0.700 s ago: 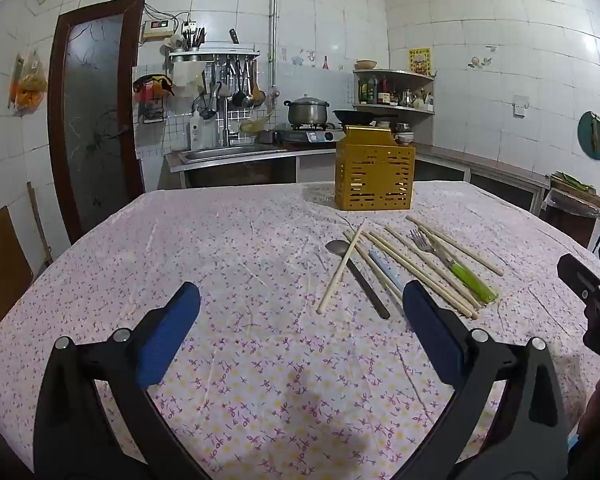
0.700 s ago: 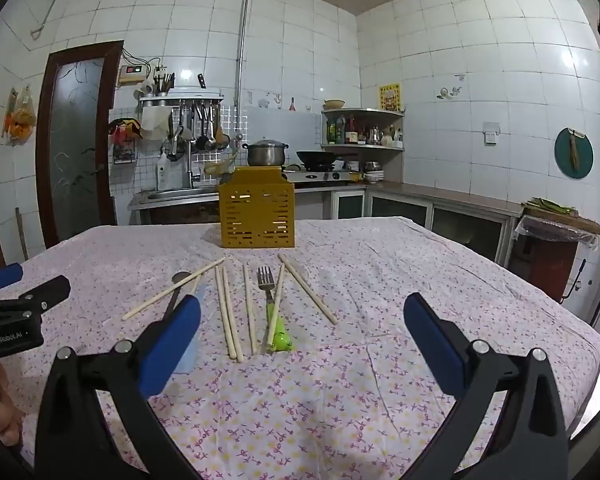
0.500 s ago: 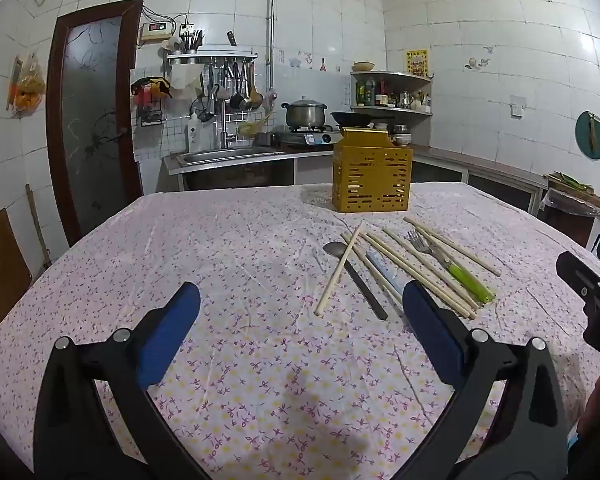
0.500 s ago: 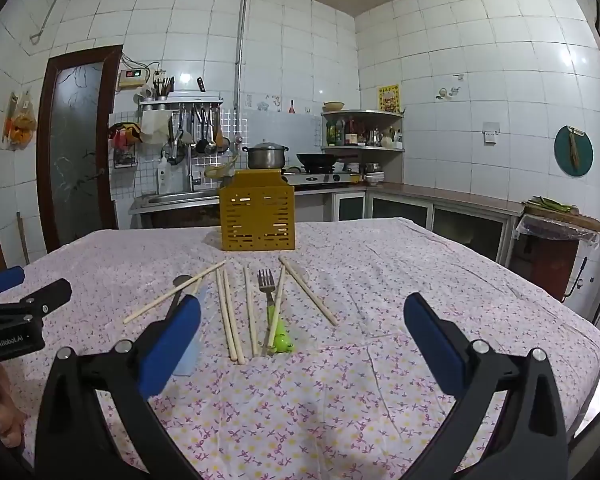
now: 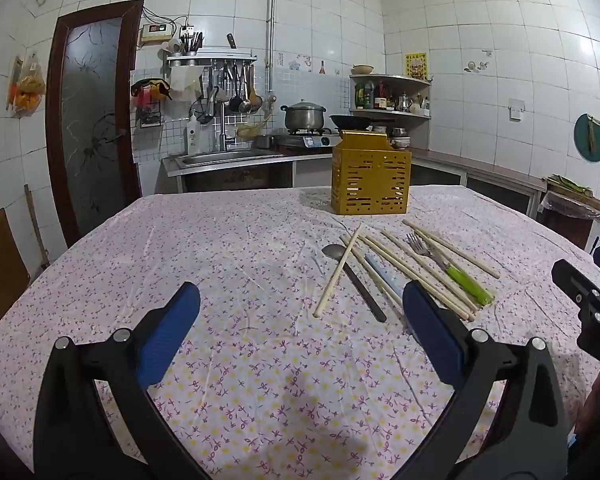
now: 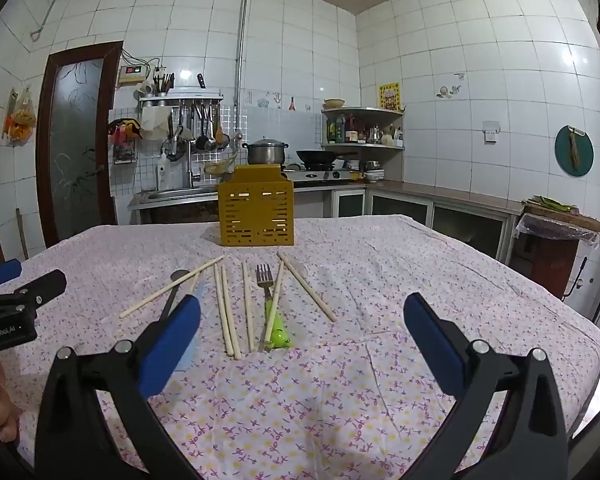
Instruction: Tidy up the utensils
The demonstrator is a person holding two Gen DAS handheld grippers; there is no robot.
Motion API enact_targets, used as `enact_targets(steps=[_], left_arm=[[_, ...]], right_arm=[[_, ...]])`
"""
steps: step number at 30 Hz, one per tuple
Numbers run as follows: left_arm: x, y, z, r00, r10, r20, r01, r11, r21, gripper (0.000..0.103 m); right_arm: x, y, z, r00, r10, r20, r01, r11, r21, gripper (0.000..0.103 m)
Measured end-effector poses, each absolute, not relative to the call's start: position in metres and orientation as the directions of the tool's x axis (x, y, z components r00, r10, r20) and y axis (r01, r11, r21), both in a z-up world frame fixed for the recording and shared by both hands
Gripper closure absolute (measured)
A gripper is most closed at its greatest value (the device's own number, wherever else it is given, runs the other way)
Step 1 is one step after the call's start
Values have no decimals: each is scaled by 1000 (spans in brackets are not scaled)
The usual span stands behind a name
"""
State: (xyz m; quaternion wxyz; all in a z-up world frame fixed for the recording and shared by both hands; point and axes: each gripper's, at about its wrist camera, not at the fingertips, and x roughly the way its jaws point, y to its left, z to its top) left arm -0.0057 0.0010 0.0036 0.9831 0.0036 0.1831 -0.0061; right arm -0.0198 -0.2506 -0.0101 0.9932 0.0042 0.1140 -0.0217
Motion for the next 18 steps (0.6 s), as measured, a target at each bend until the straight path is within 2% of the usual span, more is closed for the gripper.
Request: enact_targets(steps=[18], left_arm=[[-3,-1,1,933,-13,-361,19,1000,12,5]], right_arm=[[-11,-249,-14,971,-46,-234,47,999,1,4]])
